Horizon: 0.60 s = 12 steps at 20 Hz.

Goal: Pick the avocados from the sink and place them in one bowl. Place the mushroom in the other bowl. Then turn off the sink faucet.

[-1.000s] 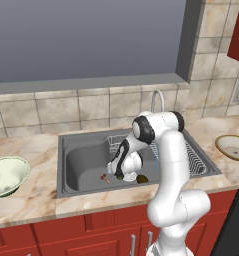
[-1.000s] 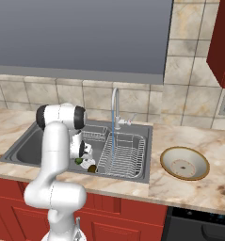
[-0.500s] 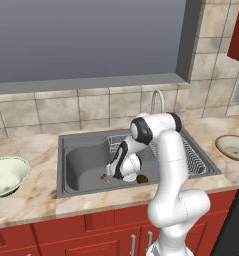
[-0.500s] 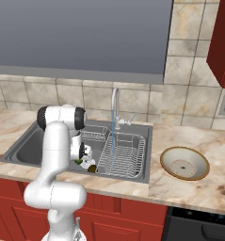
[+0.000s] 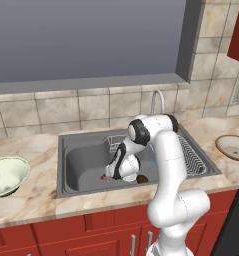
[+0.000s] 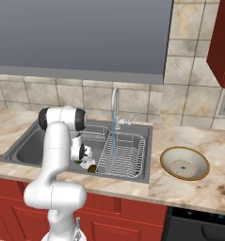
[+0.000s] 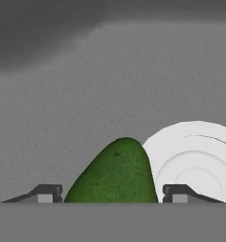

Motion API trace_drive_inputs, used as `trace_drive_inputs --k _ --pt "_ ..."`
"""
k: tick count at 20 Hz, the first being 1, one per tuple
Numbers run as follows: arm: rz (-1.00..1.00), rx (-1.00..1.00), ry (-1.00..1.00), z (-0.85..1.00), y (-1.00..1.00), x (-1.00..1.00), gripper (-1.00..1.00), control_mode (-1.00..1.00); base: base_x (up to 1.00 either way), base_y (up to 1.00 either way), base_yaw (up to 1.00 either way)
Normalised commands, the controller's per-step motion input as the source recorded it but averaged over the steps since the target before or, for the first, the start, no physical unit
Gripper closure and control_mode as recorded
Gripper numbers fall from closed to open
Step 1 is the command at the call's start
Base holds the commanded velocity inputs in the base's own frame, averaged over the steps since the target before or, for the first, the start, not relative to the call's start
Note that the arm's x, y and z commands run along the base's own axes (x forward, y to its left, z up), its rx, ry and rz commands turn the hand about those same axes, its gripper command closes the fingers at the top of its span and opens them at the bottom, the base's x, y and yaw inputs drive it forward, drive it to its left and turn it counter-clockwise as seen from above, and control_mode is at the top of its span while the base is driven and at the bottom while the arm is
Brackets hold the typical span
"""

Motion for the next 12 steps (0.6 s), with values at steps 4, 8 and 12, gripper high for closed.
trace_drive_inputs --k 4,8,12 --pt "0.0 0.0 0.0 -0.16 0.01 0.03 1.0 -1.0 0.0 0.0 0.0" --pt "0.0 0.0 0.0 -0.05 0.0 0.0 1.0 -1.0 0.0 0.0 0.0" --pt "0.0 0.0 0.0 0.0 0.0 0.0 1.0 -1.0 0.0 0.0 0.0"
